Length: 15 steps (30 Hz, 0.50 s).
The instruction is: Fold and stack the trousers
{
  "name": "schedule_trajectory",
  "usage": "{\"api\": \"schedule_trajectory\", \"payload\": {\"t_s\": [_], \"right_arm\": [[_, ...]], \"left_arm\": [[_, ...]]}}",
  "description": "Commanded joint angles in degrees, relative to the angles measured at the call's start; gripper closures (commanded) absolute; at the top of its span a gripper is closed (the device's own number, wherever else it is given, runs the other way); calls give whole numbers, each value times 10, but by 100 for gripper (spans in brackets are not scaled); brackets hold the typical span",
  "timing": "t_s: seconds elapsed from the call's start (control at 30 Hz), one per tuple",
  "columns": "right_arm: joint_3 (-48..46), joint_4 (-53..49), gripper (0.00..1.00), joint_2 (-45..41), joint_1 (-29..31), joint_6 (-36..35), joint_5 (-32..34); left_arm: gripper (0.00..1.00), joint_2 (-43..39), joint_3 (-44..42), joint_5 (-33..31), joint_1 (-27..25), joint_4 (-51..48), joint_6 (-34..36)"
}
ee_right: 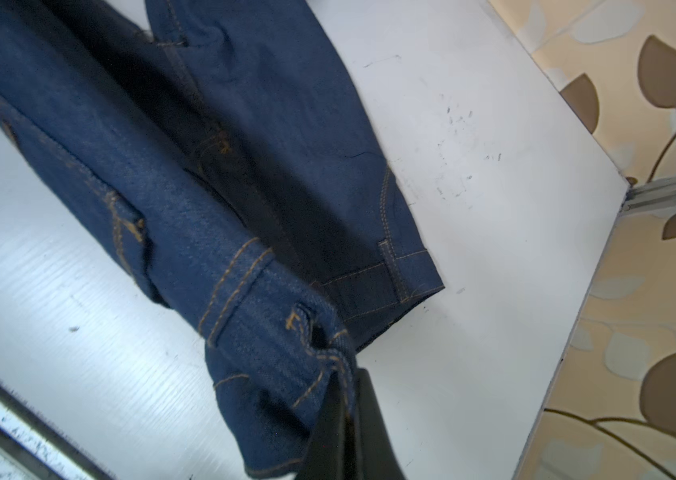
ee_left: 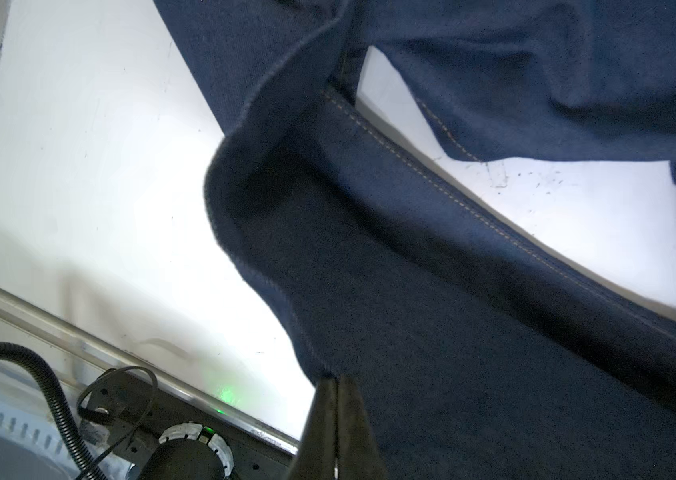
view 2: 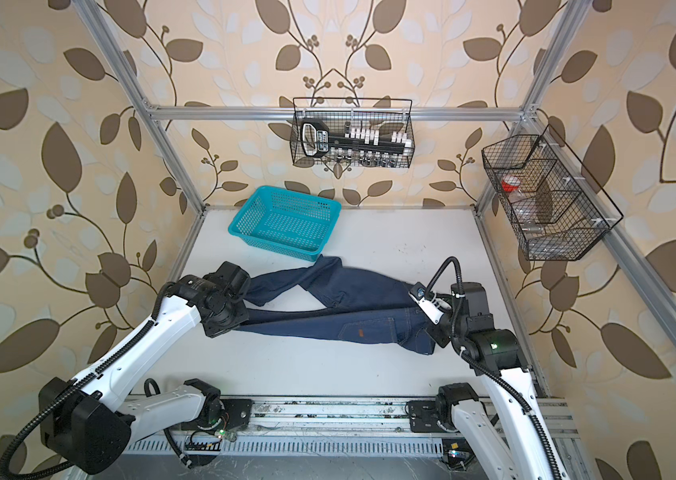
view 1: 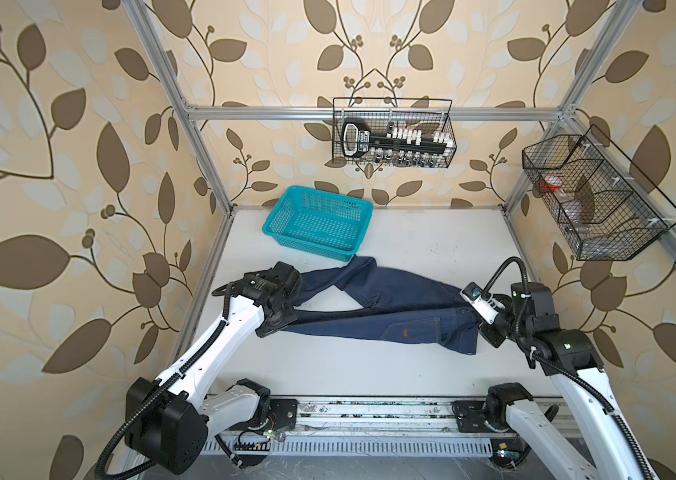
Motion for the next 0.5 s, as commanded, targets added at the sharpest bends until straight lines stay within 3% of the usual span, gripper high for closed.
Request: {"api": "schedule_trajectory", "payload": {"t_s": [0.0, 0.1, 0.23, 0.3, 0.43, 0.47], "right_arm": [[6, -118, 99, 1, 35, -79, -63], [-10, -153, 100, 1, 100, -128, -119], [-41, -133, 97, -10, 232, -134, -41], [-53, -111, 89, -13, 277, -140, -19], [-46, -96, 54, 1, 307, -147, 1], [-44, -97, 50, 5, 308, -151, 5]], "left_arm": [[100, -5, -23, -20, -2, -29, -7], [100, -10, -22, -32, -2, -24, -13], [100, -4, 0, -87, -1, -47, -26], [97, -6, 6, -106, -2, -54, -32], [91, -11, 15, -118, -1, -63, -36], [85, -14, 21, -124, -2, -71, -40]]}}
